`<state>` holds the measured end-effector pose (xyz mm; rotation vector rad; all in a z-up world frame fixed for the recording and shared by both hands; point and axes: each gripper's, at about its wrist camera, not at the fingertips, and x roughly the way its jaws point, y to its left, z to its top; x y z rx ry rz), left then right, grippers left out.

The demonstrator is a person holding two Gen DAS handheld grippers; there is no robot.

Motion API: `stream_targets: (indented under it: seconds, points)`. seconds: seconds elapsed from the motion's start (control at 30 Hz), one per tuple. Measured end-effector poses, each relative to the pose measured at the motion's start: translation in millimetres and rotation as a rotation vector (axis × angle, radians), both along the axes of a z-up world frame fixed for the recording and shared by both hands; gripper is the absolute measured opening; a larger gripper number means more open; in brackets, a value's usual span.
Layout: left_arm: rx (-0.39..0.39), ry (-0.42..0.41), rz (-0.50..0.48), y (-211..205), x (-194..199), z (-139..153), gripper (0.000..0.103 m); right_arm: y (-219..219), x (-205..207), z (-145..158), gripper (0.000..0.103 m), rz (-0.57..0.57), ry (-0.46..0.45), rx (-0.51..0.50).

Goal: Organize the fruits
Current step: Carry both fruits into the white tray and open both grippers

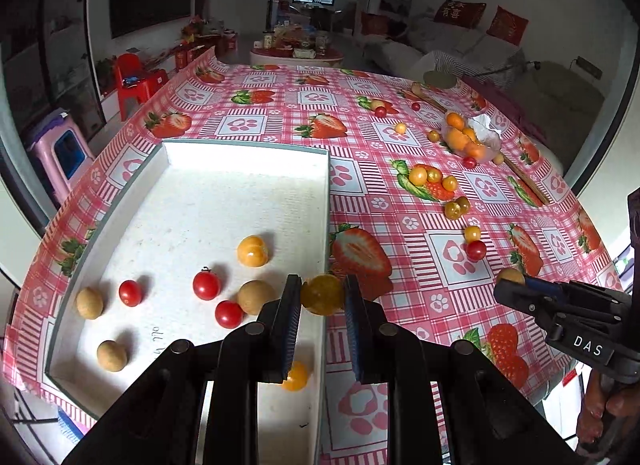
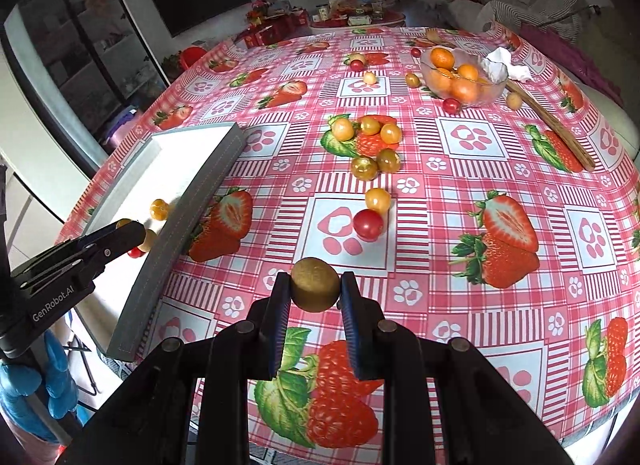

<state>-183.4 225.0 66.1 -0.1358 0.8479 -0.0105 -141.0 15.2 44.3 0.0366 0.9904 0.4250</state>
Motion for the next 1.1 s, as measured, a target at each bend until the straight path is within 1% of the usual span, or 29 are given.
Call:
stream_targets:
  seconds: [0.1, 0.23, 0.53, 0.87, 1.1]
  points:
    - [0.020, -0.011, 0.045, 20, -10, -1, 0.023, 17, 2, 3, 0.027, 0.029, 0.006, 0.006]
    - [0.007, 0.005, 0.102, 45, -18, -9, 0.023, 43, 5, 7, 0.027, 0.074, 0.009, 0.006]
    - [0.024, 0.049, 0.174, 73, -27, -33, 0.023, 100, 18, 12, 0.027, 0.158, 0.020, 0.001]
    - [0.013, 0.096, 0.199, 79, -18, -47, 0.023, 161, 57, 10, 0.027, 0.216, 0.019, -0.042]
    - [0.064, 0.109, 0.221, 74, -15, -48, 0.023, 186, 82, -5, 0.027, 0.212, 0.038, -0.071]
